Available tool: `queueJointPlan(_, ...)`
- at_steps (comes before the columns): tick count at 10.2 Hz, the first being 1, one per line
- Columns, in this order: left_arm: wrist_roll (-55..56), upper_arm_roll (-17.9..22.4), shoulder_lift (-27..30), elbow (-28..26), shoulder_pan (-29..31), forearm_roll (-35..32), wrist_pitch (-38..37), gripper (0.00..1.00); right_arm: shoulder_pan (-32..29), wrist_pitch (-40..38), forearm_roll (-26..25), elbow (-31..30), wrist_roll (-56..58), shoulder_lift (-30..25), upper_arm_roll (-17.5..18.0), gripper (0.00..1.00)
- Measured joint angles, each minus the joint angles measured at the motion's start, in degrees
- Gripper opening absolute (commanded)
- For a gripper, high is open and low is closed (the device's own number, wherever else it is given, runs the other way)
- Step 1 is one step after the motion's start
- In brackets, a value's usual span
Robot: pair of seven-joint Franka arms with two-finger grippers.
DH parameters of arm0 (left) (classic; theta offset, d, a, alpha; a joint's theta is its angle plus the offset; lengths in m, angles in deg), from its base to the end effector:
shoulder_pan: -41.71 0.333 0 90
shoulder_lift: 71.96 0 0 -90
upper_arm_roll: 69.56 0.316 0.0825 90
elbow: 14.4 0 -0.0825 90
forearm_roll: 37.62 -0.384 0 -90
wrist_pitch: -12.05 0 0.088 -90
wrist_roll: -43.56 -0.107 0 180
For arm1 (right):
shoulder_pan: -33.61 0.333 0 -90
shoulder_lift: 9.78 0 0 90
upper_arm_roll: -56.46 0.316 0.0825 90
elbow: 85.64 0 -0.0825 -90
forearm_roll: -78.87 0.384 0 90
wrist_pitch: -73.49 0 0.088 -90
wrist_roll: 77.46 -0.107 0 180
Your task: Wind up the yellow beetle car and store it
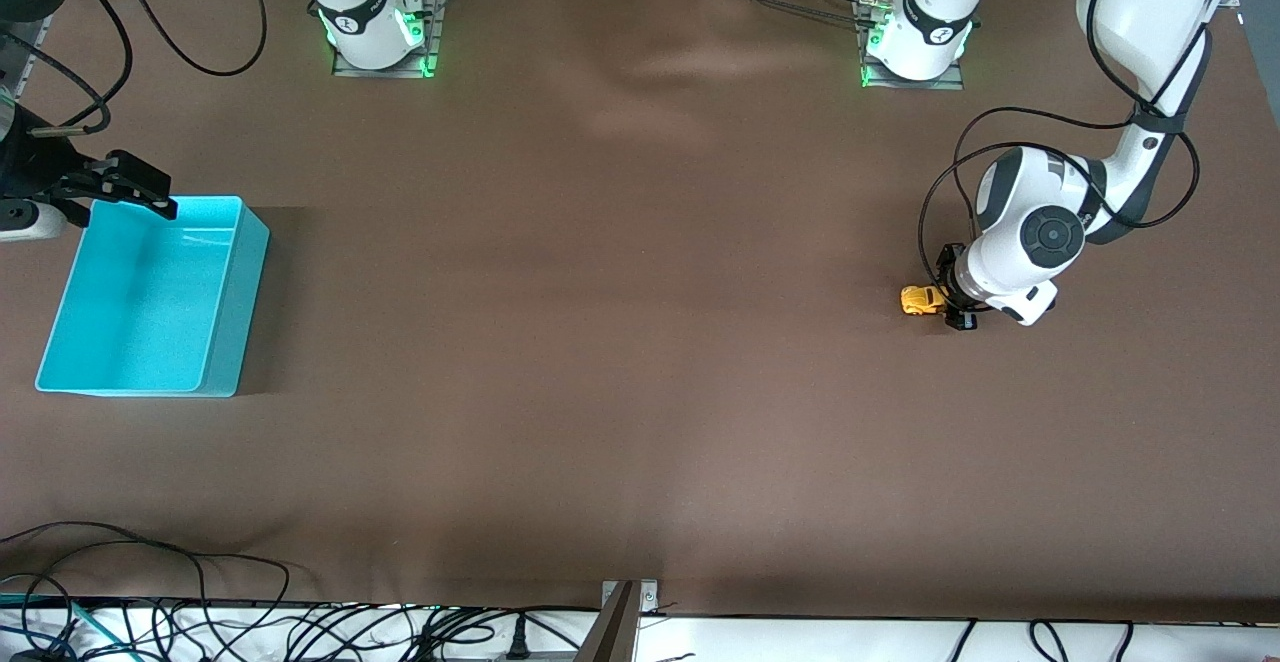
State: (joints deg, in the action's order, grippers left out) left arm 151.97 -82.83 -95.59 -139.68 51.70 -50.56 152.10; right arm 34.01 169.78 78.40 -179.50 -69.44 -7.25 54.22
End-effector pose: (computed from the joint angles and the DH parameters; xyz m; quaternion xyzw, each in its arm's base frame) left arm 0.5422 -0.0338 0.1899 -0.6718 -0.7373 0.0219 0.0671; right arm 0.5747 -0.0188 0.5772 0.9985 0.0544 -0.0013 0.0048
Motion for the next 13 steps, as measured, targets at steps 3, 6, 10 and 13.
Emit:
queueJointPlan(3, 0.09, 0.70, -0.13, 0.29, 0.21, -2.32, -0.69, 0.00, 0.00, 0.00, 0.00, 0.00, 0.00, 0.00, 0.00, 1.00)
queueJointPlan(6, -0.36, 4.97, -0.67, 1.49, 0.35, -6.39, -2.25, 0.00, 0.00, 0.00, 0.00, 0.00, 0.00, 0.00, 0.00, 1.00)
queueJointPlan(10, -5.87, 10.49, -2.13, 4.08, 0.39, -6.93, -3.46, 0.00, 0.00, 0.00, 0.00, 0.00, 0.01, 0.00, 0.00, 1.00)
queueJointPlan(13, -7.20, 12.47, -3.36, 6.18, 0.42, -7.04, -4.76, 0.00, 0.00, 0.00, 0.00, 0.00, 0.01, 0.00, 0.00, 1.00)
